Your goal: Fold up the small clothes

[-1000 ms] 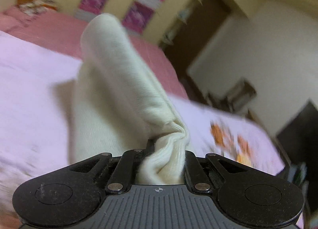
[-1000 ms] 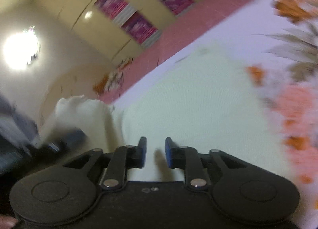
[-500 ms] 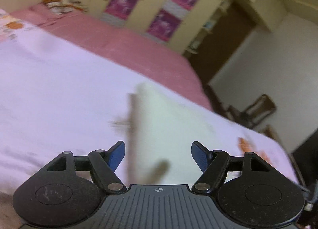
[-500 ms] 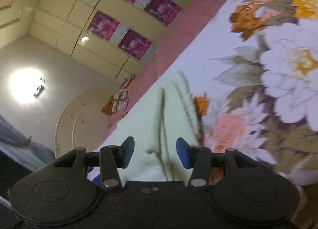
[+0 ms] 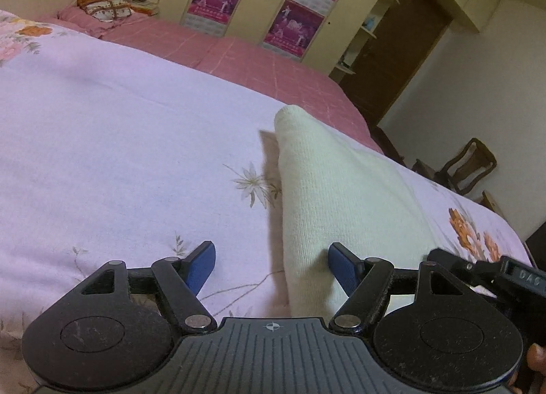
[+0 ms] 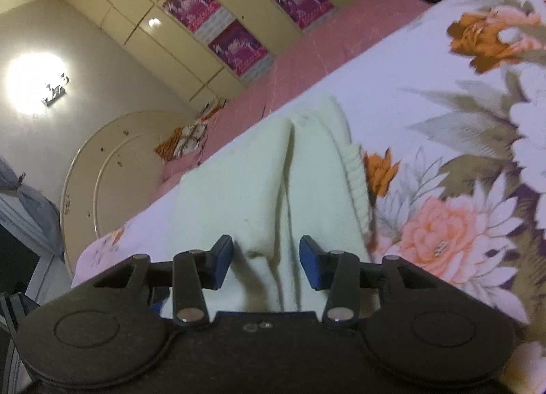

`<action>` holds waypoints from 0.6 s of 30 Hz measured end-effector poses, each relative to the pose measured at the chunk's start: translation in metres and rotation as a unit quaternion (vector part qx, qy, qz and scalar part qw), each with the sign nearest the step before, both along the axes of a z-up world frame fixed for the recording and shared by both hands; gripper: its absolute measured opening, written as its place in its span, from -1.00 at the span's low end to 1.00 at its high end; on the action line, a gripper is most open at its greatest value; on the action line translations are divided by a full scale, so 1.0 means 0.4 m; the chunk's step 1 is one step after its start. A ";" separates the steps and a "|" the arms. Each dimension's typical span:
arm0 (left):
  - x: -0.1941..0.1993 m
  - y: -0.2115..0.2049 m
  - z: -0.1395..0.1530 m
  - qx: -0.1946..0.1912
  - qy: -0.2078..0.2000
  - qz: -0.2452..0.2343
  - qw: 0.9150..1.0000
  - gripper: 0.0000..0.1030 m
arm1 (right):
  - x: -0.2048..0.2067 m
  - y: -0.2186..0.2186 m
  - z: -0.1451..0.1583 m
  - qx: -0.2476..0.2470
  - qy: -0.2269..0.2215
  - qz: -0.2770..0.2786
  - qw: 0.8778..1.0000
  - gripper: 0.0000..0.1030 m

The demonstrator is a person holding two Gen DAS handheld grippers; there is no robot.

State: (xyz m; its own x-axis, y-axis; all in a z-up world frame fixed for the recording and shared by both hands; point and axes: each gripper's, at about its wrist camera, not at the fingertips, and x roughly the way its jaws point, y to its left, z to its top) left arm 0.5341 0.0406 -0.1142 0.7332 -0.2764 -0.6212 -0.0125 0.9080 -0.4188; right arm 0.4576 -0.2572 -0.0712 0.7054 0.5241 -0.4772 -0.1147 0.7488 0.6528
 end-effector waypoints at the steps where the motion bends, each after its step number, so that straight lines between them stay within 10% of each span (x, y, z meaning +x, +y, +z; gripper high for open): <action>1: 0.018 -0.005 -0.020 0.000 0.000 -0.001 1.000 0.40 | 0.001 0.005 0.005 0.004 -0.002 0.008 1.000 -0.14; 10: 0.050 -0.030 0.020 0.039 0.002 -0.028 0.999 0.40 | 0.013 0.069 0.026 -0.071 -0.010 0.011 0.997 -0.66; 18: 0.035 -0.108 0.075 0.055 -0.026 -0.078 0.995 0.40 | -0.031 0.064 0.124 -0.146 -0.077 0.023 0.986 -0.71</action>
